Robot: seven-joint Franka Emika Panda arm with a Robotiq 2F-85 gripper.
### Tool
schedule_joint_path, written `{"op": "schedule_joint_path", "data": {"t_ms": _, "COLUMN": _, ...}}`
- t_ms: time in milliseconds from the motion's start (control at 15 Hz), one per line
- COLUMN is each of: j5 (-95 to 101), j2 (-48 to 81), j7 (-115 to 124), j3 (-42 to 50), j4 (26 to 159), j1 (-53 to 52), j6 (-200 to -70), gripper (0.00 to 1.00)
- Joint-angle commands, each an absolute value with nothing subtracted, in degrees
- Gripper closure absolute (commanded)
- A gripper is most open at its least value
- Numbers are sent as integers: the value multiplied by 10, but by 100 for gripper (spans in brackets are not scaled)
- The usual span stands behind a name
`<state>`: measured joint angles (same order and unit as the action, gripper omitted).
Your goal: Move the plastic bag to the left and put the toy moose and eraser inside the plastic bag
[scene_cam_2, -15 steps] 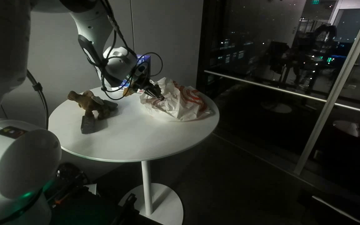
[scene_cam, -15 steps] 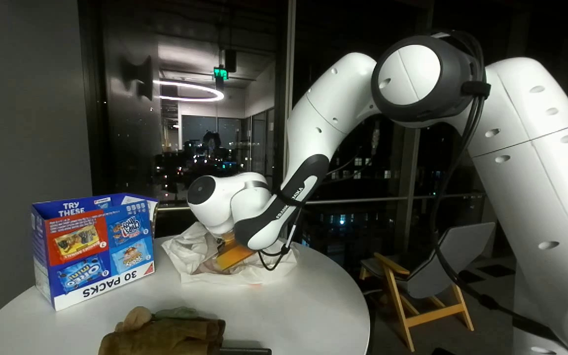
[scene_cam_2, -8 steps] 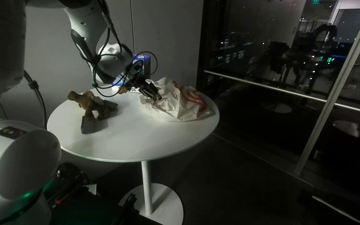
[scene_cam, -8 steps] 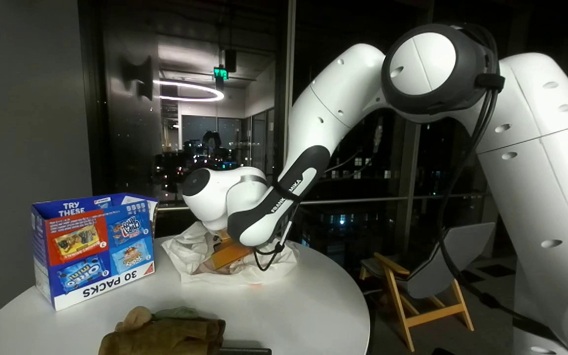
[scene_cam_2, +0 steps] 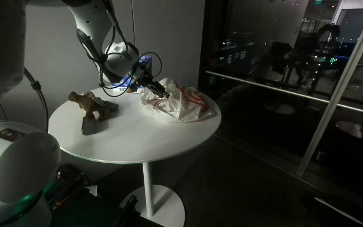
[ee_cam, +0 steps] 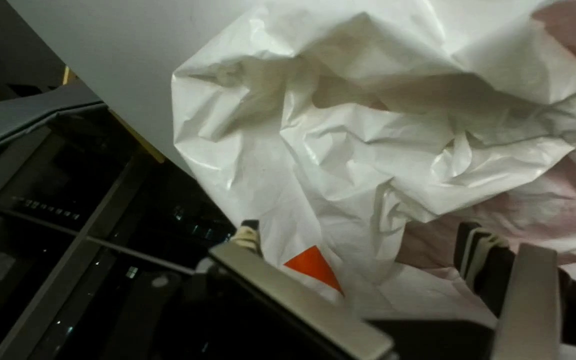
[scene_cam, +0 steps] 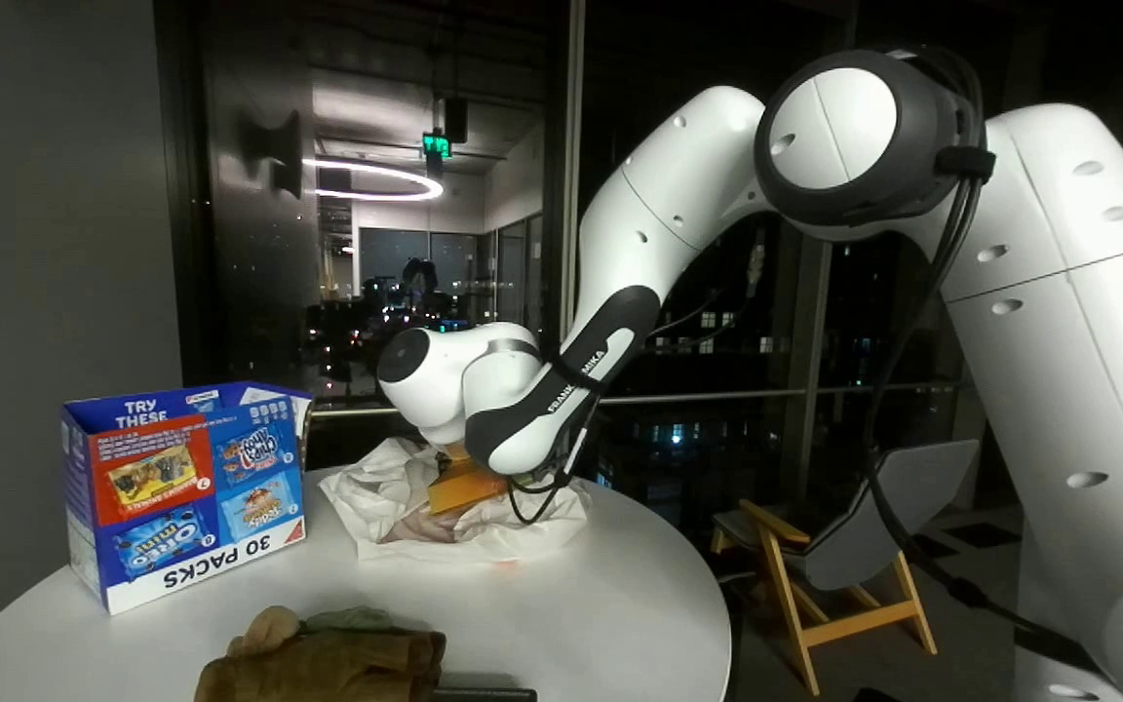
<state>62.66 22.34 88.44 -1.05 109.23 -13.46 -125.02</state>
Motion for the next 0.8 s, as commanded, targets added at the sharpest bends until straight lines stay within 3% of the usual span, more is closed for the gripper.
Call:
{"op": "schedule_joint_path", "data": {"t_ms": 0, "j5": 650, "j2": 235, "j7": 922, "j3": -9, "j4": 1068, "j1": -126, "j6": -1229, "gripper": 0}}
{"op": "schedule_joint_path", "data": {"t_ms": 733, "j5": 654, "j2": 268, "j7": 897, "j3": -11, "j4": 1049, "j1": -95, "j6": -1267, "gripper": 0}}
